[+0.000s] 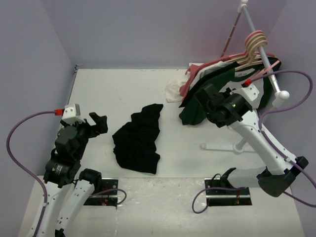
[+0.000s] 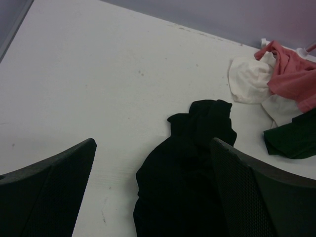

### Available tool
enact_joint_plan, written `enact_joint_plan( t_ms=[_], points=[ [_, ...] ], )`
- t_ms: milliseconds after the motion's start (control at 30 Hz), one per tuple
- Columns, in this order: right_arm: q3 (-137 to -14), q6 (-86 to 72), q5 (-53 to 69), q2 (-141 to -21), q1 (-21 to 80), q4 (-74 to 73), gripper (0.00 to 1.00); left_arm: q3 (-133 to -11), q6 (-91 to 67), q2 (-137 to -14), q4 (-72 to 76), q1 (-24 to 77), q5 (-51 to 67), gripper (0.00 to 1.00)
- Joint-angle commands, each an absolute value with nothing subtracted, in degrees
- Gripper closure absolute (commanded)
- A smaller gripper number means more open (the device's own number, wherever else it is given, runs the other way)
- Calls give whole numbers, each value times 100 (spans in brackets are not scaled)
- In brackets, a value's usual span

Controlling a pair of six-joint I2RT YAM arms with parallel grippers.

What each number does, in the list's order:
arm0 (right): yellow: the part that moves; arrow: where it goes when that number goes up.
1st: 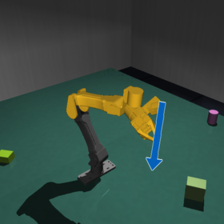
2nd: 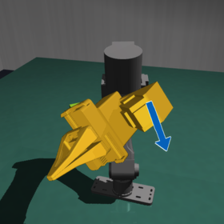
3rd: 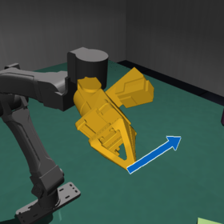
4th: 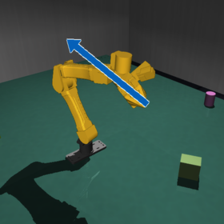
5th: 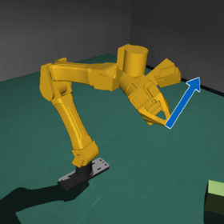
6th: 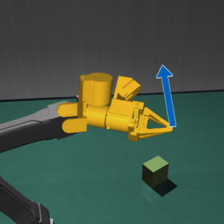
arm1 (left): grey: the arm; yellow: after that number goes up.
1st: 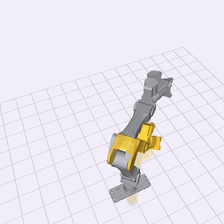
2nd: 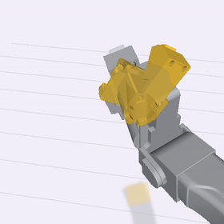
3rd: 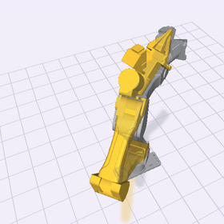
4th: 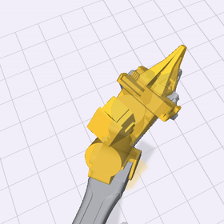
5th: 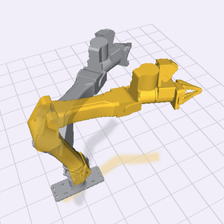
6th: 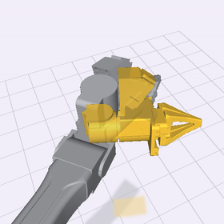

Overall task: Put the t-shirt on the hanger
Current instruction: Pick up the hanger from the clothesline.

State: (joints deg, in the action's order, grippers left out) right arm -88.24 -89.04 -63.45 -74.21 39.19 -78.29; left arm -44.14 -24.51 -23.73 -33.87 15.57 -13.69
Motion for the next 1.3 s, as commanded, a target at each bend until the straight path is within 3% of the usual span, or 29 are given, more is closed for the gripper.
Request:
enact_joint_plan(
  t_ms=[0,1267],
  points=[
    [-8481,-9466,-6401,-7236,4199,-8675,100,-4382,-2452,-2391,-3141,1626,-1359,0],
    [-8788,-8832,-6328,-6618,4702,-8675,100,-4351,-2443,-2250,-3085,1670,-1283,0]
  ],
)
